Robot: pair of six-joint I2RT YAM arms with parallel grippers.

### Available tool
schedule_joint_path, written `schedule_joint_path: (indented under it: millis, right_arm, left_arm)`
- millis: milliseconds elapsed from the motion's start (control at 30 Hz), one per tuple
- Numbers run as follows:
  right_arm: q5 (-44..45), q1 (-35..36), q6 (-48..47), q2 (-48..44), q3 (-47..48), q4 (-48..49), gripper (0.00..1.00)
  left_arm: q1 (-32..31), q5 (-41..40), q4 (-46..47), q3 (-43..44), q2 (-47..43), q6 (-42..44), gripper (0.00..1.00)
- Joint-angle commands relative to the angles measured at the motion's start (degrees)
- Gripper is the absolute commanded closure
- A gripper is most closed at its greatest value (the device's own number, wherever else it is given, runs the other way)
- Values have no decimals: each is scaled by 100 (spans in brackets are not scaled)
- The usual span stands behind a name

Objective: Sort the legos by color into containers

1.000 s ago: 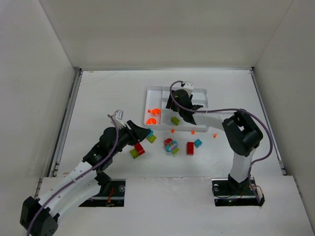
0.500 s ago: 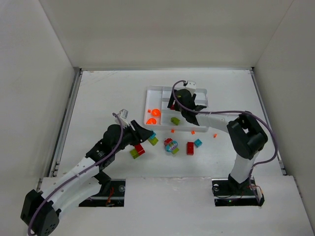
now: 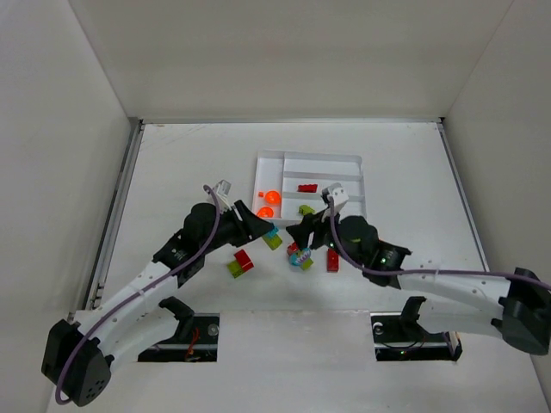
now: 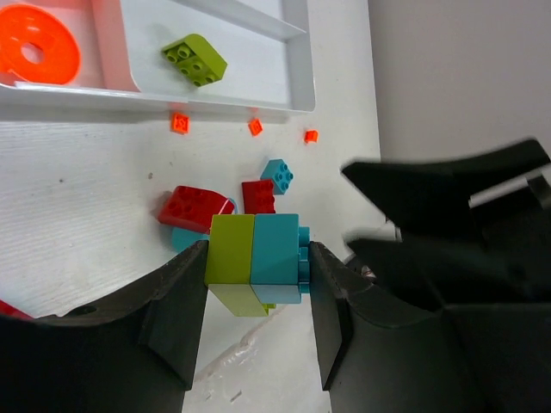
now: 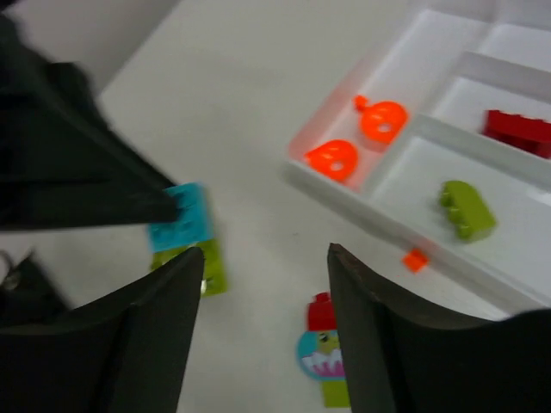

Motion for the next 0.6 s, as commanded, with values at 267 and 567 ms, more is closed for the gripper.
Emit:
schedule_joint_path:
  millis: [267,567]
  right_arm:
    - [-959,628,-404,-403,-376,920,23]
    - [-1073,672,-413,160,-68,1228,38]
  left_arm:
    - [-172,580,142,522,422,-144,77]
    - [-313,440,168,382,378,-223,77]
